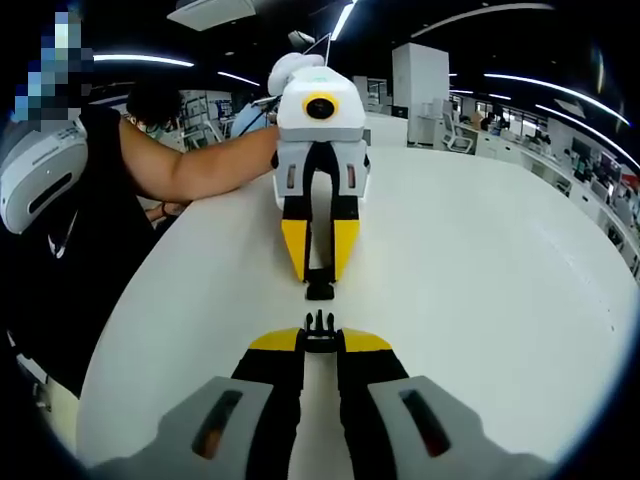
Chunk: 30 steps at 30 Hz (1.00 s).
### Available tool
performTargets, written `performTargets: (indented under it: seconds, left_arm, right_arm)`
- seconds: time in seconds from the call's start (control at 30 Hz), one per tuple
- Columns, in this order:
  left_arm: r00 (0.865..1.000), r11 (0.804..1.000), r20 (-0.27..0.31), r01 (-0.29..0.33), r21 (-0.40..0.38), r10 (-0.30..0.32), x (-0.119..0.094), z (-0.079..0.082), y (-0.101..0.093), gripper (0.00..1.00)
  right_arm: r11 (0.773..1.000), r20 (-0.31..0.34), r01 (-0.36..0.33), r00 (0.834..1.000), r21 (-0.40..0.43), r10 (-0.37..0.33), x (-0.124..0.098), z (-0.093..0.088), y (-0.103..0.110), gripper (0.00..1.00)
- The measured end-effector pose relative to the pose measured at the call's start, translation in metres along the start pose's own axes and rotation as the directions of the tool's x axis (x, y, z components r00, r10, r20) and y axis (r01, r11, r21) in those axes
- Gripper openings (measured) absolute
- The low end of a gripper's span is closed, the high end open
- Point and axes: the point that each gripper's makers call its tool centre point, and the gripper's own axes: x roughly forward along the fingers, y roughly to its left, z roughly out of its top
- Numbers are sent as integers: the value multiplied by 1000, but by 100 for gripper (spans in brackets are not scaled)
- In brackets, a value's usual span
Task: Snap the two parts of the plastic buckle together until the buckle closes and remains connected.
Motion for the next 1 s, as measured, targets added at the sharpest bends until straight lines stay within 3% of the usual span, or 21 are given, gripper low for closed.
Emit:
performTargets:
  seconds: [1.0]
  left_arm:
    - [1000, 1000, 15, 12, 2, -12, 2, 3, -5, 11]
  right_arm:
    - [1000, 14, -9, 1000, -15, 9, 7, 3, 3, 12]
